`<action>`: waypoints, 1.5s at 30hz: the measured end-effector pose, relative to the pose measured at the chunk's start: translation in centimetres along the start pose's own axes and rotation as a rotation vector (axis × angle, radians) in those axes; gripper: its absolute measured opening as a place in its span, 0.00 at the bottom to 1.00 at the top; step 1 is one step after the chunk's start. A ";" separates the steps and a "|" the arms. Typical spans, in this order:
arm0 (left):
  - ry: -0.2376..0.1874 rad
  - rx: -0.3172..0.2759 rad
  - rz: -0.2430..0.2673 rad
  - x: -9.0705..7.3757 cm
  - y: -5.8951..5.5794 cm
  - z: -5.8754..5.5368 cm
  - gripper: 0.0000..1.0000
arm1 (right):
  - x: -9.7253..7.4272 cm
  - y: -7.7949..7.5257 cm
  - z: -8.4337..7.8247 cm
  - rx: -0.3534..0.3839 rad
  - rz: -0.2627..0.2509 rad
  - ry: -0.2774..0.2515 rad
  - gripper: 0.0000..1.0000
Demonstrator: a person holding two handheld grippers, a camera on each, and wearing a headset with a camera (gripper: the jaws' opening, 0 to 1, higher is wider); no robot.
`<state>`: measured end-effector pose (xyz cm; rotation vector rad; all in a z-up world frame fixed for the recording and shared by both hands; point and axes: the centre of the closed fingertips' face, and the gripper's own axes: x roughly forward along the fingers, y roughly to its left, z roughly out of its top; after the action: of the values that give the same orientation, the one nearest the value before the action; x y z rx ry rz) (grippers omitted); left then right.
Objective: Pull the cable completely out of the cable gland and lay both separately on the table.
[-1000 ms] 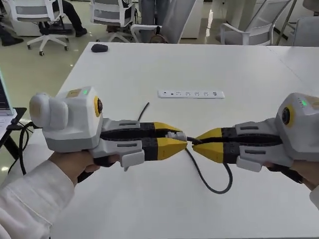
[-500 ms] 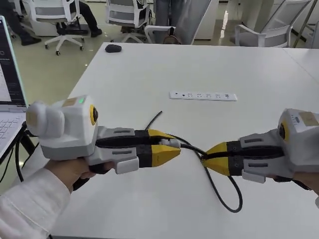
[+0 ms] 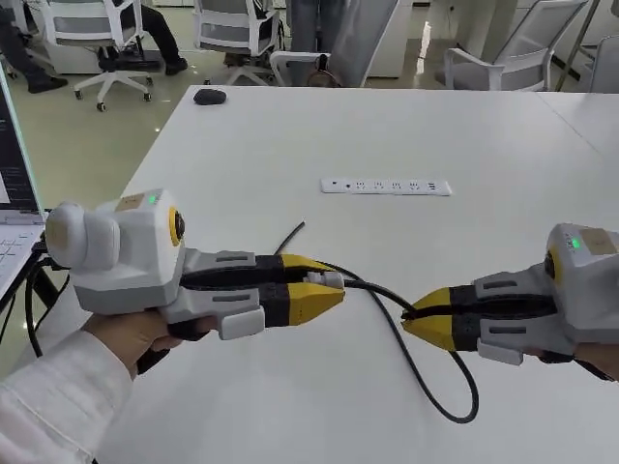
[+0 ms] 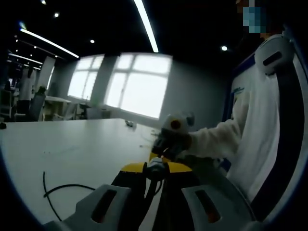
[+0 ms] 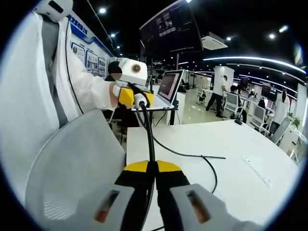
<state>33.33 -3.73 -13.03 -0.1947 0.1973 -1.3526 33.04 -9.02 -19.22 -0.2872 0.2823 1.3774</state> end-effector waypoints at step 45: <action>0.005 0.040 -0.037 0.7 -0.9 0.0 0.16 | 1.8 2.1 7.2 -0.009 0.110 -0.118 0.04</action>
<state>32.60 -4.56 -12.78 -0.1620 0.1714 -1.3932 31.52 -4.41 -13.25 -0.1994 0.1959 1.4988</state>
